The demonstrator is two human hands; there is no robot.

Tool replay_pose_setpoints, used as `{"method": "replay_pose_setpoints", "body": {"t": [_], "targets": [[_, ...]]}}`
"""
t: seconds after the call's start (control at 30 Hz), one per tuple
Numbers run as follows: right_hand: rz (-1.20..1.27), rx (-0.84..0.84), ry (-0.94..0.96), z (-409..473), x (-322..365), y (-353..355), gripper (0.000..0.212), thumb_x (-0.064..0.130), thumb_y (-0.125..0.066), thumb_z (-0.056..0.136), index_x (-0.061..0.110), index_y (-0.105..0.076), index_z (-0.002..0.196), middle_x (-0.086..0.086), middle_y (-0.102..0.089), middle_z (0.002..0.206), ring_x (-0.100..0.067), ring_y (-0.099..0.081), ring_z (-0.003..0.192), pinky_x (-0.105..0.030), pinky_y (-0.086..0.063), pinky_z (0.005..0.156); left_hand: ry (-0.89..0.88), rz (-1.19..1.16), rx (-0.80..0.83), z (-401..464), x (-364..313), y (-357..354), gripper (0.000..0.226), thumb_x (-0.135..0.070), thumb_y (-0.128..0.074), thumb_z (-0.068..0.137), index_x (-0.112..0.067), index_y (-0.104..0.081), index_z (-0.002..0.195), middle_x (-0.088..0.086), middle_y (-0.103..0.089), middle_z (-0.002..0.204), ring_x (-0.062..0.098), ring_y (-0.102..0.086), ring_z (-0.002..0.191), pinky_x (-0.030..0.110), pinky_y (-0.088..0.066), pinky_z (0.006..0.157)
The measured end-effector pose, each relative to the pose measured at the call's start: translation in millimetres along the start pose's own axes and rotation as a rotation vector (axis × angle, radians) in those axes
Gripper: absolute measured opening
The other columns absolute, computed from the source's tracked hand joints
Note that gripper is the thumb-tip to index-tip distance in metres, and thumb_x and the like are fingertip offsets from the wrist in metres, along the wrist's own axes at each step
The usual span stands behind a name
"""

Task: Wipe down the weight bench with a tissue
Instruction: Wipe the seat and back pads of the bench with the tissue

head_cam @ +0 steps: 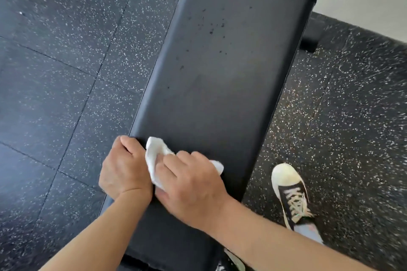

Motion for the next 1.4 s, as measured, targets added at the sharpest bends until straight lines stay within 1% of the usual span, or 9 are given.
{"method": "replay_pose_setpoints", "body": {"t": [0.13, 0.3, 0.5, 0.63, 0.77, 0.9, 1.0, 1.2, 1.4], "targets": [[0.027, -0.003, -0.010, -2, 4, -8, 0.004, 0.013, -0.066, 0.080, 0.011, -0.068, 0.080, 0.000, -0.046, 0.066, -0.020, -0.034, 0.059, -0.036, -0.032, 0.050, -0.004, -0.007, -0.005, 2, 2, -2, 0.041, -0.037, -0.016, 0.096, -0.019, -0.040, 0.068, 0.001, -0.044, 0.063, 0.033, -0.043, 0.066, 0.041, -0.031, 0.067], [-0.087, 0.070, 0.109, 10, -38, 20, 0.022, 0.015, -0.066, 0.081, 0.010, -0.076, 0.100, -0.002, -0.055, 0.076, -0.024, -0.043, 0.063, -0.039, -0.040, 0.054, -0.029, 0.013, -0.019, -1, 1, -2, 0.041, -0.043, -0.012, 0.096, -0.021, -0.040, 0.074, -0.005, -0.037, 0.062, 0.033, -0.043, 0.071, 0.041, -0.030, 0.069], [-0.279, -0.113, -0.144, 50, -165, 97, 0.021, 0.021, -0.067, 0.093, 0.009, -0.071, 0.109, -0.004, -0.053, 0.083, -0.026, -0.048, 0.074, -0.042, -0.047, 0.063, -0.030, 0.011, -0.037, -1, 1, -1, 0.043, -0.045, -0.014, 0.098, -0.019, -0.040, 0.075, -0.005, -0.032, 0.059, 0.032, -0.041, 0.067, 0.041, -0.031, 0.065], [-0.222, -0.034, -0.008, 24, -130, 79, 0.023, 0.022, -0.067, 0.091, 0.013, -0.071, 0.112, 0.000, -0.049, 0.082, -0.023, -0.038, 0.070, -0.043, -0.041, 0.060, -0.028, -0.011, -0.040, -3, 0, 0, 0.042, -0.042, -0.015, 0.098, -0.019, -0.039, 0.073, -0.005, -0.035, 0.058, 0.032, -0.041, 0.063, 0.039, -0.029, 0.063], [-0.080, 0.043, 0.171, -17, -58, 40, 0.026, 0.039, -0.073, 0.087, 0.017, -0.063, 0.078, 0.002, -0.045, 0.071, -0.022, -0.031, 0.063, -0.038, -0.028, 0.055, -0.017, -0.011, -0.037, -3, 0, -1, 0.040, -0.043, -0.016, 0.098, -0.021, -0.035, 0.071, -0.004, -0.042, 0.059, 0.032, -0.044, 0.063, 0.038, -0.029, 0.062], [-0.064, -0.051, 0.207, 13, -44, 21, 0.023, 0.022, -0.068, 0.084, 0.016, -0.055, 0.066, 0.001, -0.042, 0.066, -0.024, -0.024, 0.061, -0.037, -0.021, 0.053, -0.010, -0.020, -0.052, -2, 0, -1, 0.041, -0.044, -0.015, 0.097, -0.022, -0.044, 0.077, -0.007, -0.042, 0.058, 0.030, -0.039, 0.059, 0.037, -0.027, 0.060], [-0.092, -0.074, 0.191, 84, -53, 10, 0.018, 0.020, -0.061, 0.082, 0.015, -0.061, 0.065, -0.001, -0.054, 0.066, -0.026, -0.030, 0.057, -0.036, -0.024, 0.052, 0.002, -0.016, -0.050, -1, 1, -1, 0.042, -0.044, -0.016, 0.097, -0.022, -0.047, 0.079, -0.007, -0.040, 0.057, 0.022, -0.033, 0.053, 0.036, -0.023, 0.058], [-0.109, -0.098, 0.027, 209, -65, -11, 0.038, 0.027, -0.076, 0.077, 0.021, -0.042, 0.061, -0.003, -0.050, 0.057, -0.029, -0.043, 0.057, -0.033, -0.036, 0.051, -0.003, -0.037, -0.050, -3, 0, 1, 0.043, -0.045, -0.016, 0.096, -0.023, -0.048, 0.079, -0.008, -0.044, 0.059, 0.030, -0.044, 0.060, 0.036, -0.027, 0.057], [-0.187, -0.127, 0.180, 118, -80, 25, 0.025, 0.014, -0.072, 0.076, 0.015, -0.047, 0.077, 0.001, -0.039, 0.068, -0.028, -0.035, 0.055, -0.037, -0.039, 0.046, 0.009, -0.064, -0.052, -1, 0, 2, 0.043, -0.044, -0.019, 0.096, -0.029, -0.059, 0.088, -0.012, -0.041, 0.066, 0.028, -0.042, 0.065, 0.035, -0.030, 0.062]]}}
Point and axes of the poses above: each hand's wrist, its own z-axis towards the middle knuckle, its own y-axis out of the back of the hand, x = y × z, the point moved 6 cm from there along z, towards the middle knuckle
